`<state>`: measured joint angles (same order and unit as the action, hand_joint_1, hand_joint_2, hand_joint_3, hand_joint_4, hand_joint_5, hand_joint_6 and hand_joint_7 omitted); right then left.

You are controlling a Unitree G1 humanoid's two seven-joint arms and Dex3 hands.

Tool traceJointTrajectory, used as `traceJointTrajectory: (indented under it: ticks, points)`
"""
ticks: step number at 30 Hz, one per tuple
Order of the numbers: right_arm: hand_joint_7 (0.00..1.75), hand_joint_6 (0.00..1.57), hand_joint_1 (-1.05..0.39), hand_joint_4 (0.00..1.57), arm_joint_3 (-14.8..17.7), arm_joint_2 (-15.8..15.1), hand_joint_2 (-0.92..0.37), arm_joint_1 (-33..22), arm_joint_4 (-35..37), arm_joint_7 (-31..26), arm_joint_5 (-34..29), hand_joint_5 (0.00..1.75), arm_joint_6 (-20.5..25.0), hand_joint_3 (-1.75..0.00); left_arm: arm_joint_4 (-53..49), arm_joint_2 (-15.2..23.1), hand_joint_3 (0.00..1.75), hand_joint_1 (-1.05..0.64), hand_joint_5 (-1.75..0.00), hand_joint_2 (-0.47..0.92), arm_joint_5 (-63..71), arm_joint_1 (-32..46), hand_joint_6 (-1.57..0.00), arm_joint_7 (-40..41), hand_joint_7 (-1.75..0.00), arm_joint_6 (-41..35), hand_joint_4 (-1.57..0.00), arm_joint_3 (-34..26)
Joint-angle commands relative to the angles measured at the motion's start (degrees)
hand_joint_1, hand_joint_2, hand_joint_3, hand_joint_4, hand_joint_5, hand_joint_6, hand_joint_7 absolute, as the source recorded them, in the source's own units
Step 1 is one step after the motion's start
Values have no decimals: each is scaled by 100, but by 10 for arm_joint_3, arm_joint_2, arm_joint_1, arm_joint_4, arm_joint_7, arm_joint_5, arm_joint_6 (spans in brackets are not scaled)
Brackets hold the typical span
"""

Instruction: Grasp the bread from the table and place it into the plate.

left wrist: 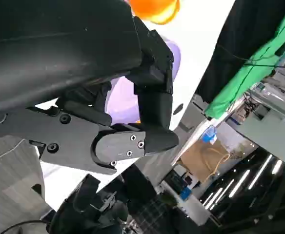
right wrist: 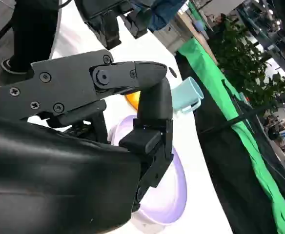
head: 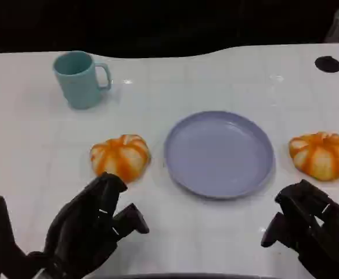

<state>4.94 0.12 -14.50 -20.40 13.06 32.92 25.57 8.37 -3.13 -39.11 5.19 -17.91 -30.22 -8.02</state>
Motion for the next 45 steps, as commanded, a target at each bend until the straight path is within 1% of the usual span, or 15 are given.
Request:
traceJointTrajectory:
  ticks: [1, 21, 32, 33, 34, 35, 36, 38, 39, 40, 41, 42, 43, 44, 45]
  points:
    - [140, 56, -51, 60, 5, -7, -92, 3, 0, 3, 2, 171, -3, -21, -2, 6, 47, -54, -175, 92, 0, -3, -49, -2, -172, 6, -75, -3]
    - [139, 57, -51, 61, 5, -5, -92, 4, 2, 4, 1, 171, -5, -21, -6, 8, 48, -54, -175, 92, 0, -4, -50, -5, -171, 9, -75, -4]
    - [139, 57, -51, 61, 0, -4, -92, 1, -6, -3, -2, 170, -1, -22, -3, 15, 48, -54, -175, 92, 5, -2, -44, -10, -174, 22, -71, 0]
    - [138, 57, -51, 61, -3, -2, -92, 2, -4, -4, -4, 170, -3, -22, -8, 31, 48, -54, -175, 92, 49, -10, -44, -27, -174, 80, -71, 13]
    - [139, 57, -51, 61, -5, 0, -92, 4, -3, -5, -5, 170, -4, -23, -17, 44, 39, -55, -155, 92, 91, -18, -42, -47, -137, 142, -62, 24]
    - [139, 57, -50, 61, -7, 1, -92, 5, -2, -6, -6, 170, -4, -23, -27, 55, 30, -54, -135, 92, 134, -25, -45, -60, -96, 202, -55, 35]
    - [139, 57, -50, 61, -8, 2, -92, 6, -2, -7, -6, 170, -5, -23, -37, 62, 27, -54, -127, 92, 166, -30, -46, -68, -79, 247, -53, 43]
    - [139, 57, -50, 61, -8, 2, -92, 7, -2, -8, -6, 171, -5, -24, -53, 64, 22, -55, -119, 92, 190, -34, -47, -72, -62, 288, -50, 48]
    - [139, 57, -50, 61, -9, 1, -92, 7, -2, -8, -6, 171, -5, -24, -60, 64, 22, -55, -118, 92, 195, -34, -47, -74, -60, 301, -50, 49]
    - [139, 57, -50, 61, -9, 1, -92, 9, 0, -9, -7, 171, -6, -24, -62, 86, 22, -55, -118, 92, 247, -44, -48, -64, -59, 339, -50, 59]
    - [139, 57, -50, 61, -9, 1, -92, 10, 1, -9, -8, 171, -7, -25, -64, 101, 13, -56, -105, 90, 287, -51, -49, -57, -49, 368, -41, 66]
    - [139, 57, -50, 61, -9, 1, -92, 11, 2, -9, -9, 171, -8, -25, -67, 112, 8, -57, -99, 90, 316, -56, -52, -51, -39, 390, -40, 71]
    - [139, 56, -50, 61, -9, 1, -92, 11, 2, -9, -9, 171, -8, -25, -70, 117, 5, -57, -95, 91, 332, -59, -54, -48, -34, 403, -39, 73]
    - [139, 56, -50, 61, -9, 1, -92, 11, 2, -9, -9, 171, -8, -25, -74, 116, 3, -57, -93, 91, 335, -59, -56, -47, -31, 410, -38, 74]
    - [139, 56, -50, 61, -8, 2, -92, 13, 3, -9, -7, 171, -7, -26, -67, 131, 2, -57, -92, 91, 370, -69, -56, -36, -29, 419, -38, 77]
